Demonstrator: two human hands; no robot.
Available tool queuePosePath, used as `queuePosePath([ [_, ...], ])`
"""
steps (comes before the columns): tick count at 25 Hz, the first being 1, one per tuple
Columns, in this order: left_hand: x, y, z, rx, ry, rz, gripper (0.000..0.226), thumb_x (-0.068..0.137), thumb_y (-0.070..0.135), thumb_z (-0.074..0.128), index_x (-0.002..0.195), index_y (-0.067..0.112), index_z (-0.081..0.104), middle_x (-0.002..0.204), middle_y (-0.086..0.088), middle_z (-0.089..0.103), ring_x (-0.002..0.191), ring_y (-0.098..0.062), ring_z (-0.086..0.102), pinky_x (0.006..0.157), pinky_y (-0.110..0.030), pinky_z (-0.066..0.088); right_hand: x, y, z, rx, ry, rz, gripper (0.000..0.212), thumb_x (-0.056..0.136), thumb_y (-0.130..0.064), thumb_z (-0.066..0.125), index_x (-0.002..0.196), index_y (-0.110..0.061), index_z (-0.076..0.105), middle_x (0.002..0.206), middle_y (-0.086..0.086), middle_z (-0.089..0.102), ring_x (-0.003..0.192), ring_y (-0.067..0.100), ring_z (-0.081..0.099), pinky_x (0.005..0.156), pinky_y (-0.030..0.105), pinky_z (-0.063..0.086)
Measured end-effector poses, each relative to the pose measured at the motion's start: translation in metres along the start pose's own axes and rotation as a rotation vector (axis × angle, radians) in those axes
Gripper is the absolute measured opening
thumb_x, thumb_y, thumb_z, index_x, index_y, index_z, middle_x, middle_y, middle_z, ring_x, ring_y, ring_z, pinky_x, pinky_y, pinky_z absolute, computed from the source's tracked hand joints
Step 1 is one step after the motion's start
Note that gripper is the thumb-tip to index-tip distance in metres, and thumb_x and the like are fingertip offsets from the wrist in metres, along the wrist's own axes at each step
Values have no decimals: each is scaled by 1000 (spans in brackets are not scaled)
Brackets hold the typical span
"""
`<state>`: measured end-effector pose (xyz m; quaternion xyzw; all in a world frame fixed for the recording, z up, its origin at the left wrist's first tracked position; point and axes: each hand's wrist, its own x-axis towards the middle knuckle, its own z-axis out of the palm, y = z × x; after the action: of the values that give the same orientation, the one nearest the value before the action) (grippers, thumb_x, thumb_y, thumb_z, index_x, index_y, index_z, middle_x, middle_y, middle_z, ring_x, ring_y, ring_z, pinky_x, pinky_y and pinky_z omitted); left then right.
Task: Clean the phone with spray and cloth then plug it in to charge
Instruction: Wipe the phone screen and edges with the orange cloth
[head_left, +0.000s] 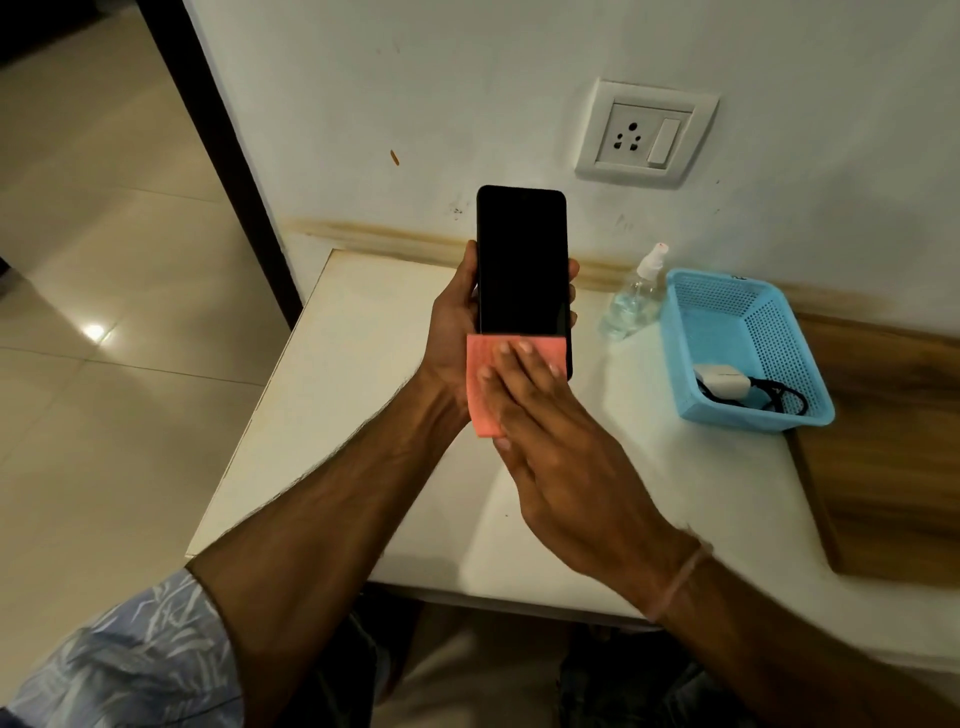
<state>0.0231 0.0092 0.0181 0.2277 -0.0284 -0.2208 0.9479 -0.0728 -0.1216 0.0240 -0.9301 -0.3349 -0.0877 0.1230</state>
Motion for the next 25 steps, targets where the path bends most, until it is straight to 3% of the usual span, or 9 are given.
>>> queuePosePath([
  [4,2,0,2,-31,-47,7,74,102,64,27,147,6,38,127,-15,53,109,-24,53,102,-36,38,4,11,-9,-28,2,-15,49,103,-25,29,149,-7,31,158,9,25,148,20,16,121,36,17],
  [7,2,-1,2,-10,22,30,66,103,60,35,141,9,51,126,-13,61,114,-26,60,107,-38,42,62,31,-25,-8,111,81,51,102,-23,33,149,-7,29,158,9,24,149,20,14,122,34,14],
  [9,2,-3,2,-27,64,64,58,103,55,43,140,12,57,133,-12,62,123,-28,59,111,-42,43,104,42,-36,-16,135,138,51,102,-23,33,150,-8,27,159,9,22,149,21,13,122,33,13],
  [13,2,-5,1,-40,102,74,60,102,54,47,148,16,50,149,-13,50,138,-30,49,118,-45,36,133,45,-33,-31,163,138,50,103,-24,34,151,-10,25,160,8,19,150,22,9,122,34,11],
  [16,1,-5,2,-45,67,51,59,104,51,41,146,11,50,140,-13,57,126,-25,58,110,-37,43,98,32,-23,4,177,75,51,102,-22,37,150,-11,28,160,7,20,150,20,9,122,37,16],
  [19,1,-1,1,-8,-2,3,69,102,62,28,139,7,48,128,-13,53,110,-22,52,101,-34,39,40,18,-9,5,95,-3,49,102,-24,35,149,-10,32,159,7,23,150,18,10,121,39,18],
  [22,3,-1,-1,31,-14,6,76,102,65,27,140,4,48,125,-15,56,106,-23,54,98,-36,40,3,21,-6,-42,18,-74,49,103,-26,32,149,-8,32,158,8,25,149,20,14,120,40,22],
  [25,3,-2,-1,52,5,24,73,102,64,33,141,5,52,124,-16,63,107,-26,65,100,-39,47,22,37,-17,-4,72,-17,48,100,-18,38,147,-4,35,156,11,29,148,22,18,120,40,21],
])
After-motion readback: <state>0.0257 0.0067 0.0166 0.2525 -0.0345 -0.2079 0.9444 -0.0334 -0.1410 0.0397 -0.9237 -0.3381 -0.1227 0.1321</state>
